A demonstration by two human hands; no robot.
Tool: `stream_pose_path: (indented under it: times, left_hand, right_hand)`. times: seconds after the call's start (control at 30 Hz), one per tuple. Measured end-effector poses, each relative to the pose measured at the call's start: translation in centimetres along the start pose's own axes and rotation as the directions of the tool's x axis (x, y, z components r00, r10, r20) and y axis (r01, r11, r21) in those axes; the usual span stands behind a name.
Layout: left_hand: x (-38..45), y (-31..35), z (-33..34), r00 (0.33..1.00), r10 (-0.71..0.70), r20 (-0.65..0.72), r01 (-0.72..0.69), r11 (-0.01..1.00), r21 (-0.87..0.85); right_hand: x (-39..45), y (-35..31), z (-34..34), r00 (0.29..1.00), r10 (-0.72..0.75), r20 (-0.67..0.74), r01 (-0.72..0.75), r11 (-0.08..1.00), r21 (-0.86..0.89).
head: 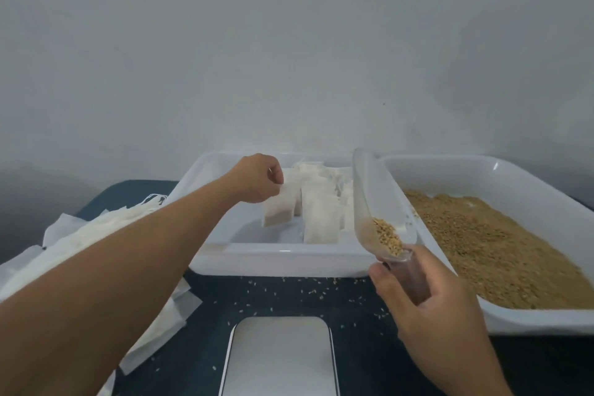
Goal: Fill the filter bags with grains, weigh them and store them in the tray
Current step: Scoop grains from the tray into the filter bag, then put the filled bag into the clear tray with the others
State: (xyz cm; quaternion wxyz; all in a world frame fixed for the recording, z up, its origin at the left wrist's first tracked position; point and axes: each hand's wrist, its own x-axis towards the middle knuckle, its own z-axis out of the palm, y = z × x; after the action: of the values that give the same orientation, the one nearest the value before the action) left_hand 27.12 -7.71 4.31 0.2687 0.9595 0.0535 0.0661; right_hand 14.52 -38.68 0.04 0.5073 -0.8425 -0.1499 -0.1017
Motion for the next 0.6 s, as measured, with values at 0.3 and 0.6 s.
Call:
stream_pose_path:
  times: [0.3,0.6]
  left_hand:
    - [4.3,0.8,1.4,0.999,-0.006,0.045,0.008,1.0,-0.029]
    - [4.2,0.6,0.9,0.99,-0.054,-0.128,0.051,0.998,-0.028]
  right_hand:
    - [0.2,-0.5,0.1,0.995,0.054,0.078,-0.049,0.997,-0.061]
    - [-0.2,-0.8,0.1,0.988,0.098,0.123,-0.084,0.99,-0.11]
